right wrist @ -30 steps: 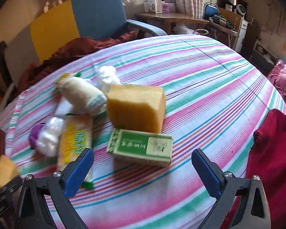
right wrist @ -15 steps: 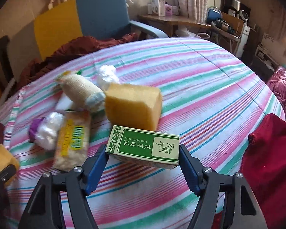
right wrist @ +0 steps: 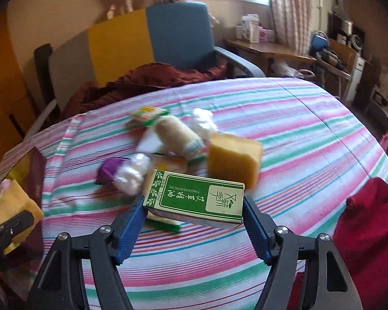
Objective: Organize objects
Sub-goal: 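Carry sponge and green box into the gold tray and open both tools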
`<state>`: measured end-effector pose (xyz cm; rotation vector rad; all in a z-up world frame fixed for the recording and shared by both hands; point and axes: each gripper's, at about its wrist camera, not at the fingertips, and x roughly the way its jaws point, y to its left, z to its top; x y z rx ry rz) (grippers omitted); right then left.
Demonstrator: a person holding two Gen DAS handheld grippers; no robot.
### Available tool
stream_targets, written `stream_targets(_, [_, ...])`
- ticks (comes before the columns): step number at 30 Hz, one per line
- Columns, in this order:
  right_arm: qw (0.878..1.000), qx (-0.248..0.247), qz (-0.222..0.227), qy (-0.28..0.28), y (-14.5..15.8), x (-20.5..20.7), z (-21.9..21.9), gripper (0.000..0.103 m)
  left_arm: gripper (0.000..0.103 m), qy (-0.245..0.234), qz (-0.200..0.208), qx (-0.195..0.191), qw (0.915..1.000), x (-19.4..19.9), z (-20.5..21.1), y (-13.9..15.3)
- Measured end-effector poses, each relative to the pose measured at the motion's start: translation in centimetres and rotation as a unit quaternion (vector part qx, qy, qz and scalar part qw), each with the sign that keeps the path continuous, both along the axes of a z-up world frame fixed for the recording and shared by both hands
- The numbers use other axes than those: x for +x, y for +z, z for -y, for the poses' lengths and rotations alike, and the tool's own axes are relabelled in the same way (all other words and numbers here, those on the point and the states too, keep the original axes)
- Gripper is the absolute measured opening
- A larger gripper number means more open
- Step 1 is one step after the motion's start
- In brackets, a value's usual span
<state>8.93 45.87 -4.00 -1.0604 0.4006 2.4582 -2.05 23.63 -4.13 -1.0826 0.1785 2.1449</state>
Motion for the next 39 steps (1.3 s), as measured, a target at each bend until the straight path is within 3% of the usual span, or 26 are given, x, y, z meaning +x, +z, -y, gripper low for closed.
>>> stream_targets(9, [0.989,-0.016,-0.012,0.145,1.3,-4.3,8.0,0.074,0.045,0.117,-0.011,0.026,0.9927,-1.9,9.7,2.0])
stream_targets(19, [0.953,-0.049,-0.014,0.298,2.6,-10.5,19.0,0.074,0.045,0.279,-0.012,0.008,0.9601,-5.3,22.5,0.9])
stream_targets(26, [0.93,-0.053,0.016,0.362,1.7,-14.6,26.1,0.074,0.048,0.313,0.012,-0.025,0.9493,-6.1,26.1,-1.9])
stream_targets(33, [0.924,-0.089,0.061,0.366,-0.9,-18.7,30.8,0.075,0.055,0.308,0.035,-0.023,0.9505,-5.8,26.6,-3.1])
stream_targets(35, [0.915,-0.118,0.068,0.38,-1.6,-19.8,32.0,0.076,0.057,0.308,0.044,-0.027,0.9499,-5.6,26.7,-3.6])
stream_targets(39, [0.91,-0.144,0.063,0.384,-2.1,-20.3,33.2,0.084,0.065,0.302,0.056,-0.01,0.9517,-4.9,27.2,-3.8])
